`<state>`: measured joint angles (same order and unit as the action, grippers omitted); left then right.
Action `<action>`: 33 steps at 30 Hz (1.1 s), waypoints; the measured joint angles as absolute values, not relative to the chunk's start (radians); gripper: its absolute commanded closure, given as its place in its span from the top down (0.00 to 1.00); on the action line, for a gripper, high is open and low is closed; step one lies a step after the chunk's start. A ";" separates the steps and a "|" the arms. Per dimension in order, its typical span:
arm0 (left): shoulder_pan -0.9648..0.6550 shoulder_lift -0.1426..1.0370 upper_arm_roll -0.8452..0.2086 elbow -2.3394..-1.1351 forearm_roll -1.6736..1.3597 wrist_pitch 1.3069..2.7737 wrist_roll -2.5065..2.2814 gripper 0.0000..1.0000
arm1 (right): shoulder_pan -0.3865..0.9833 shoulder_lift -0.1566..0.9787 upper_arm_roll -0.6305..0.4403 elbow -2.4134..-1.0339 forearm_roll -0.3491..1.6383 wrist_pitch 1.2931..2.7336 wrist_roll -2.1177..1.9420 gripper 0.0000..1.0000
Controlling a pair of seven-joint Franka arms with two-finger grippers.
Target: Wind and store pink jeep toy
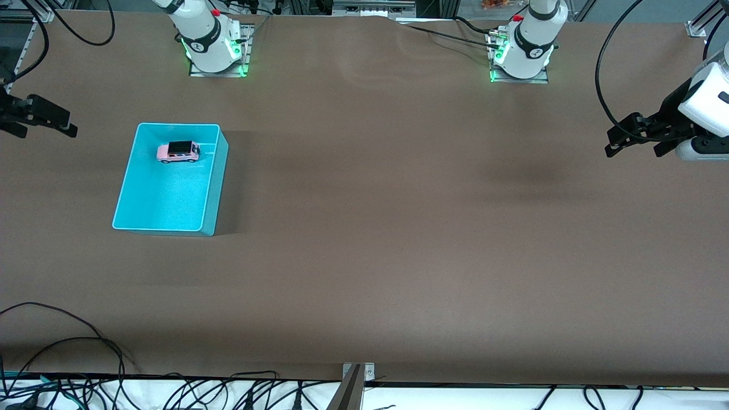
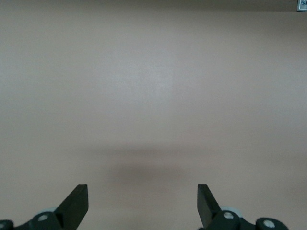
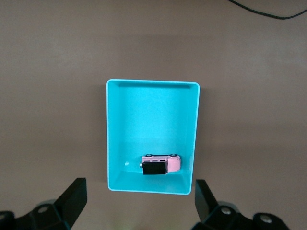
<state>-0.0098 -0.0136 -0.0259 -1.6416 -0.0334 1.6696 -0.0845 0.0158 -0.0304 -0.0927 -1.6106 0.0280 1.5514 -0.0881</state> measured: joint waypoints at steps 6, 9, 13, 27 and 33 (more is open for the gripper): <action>-0.010 -0.014 -0.026 -1.642 -0.033 1.670 -0.084 1.00 | 0.016 -0.141 -0.078 -1.739 0.028 1.599 -0.070 1.00; -0.011 -0.014 -0.026 -1.642 -0.033 1.670 -0.084 1.00 | 0.016 -0.157 -0.071 -1.754 0.028 1.609 -0.066 1.00; -0.012 -0.014 -0.027 -1.642 -0.033 1.670 -0.085 1.00 | 0.016 -0.144 -0.069 -1.747 0.028 1.620 -0.066 1.00; -0.013 -0.014 -0.027 -1.642 -0.033 1.670 -0.084 1.00 | 0.016 -0.096 -0.065 -1.714 0.028 1.626 -0.066 1.00; -0.014 -0.014 -0.028 -1.642 -0.033 1.670 -0.085 1.00 | 0.016 -0.094 -0.065 -1.711 0.028 1.626 -0.066 1.00</action>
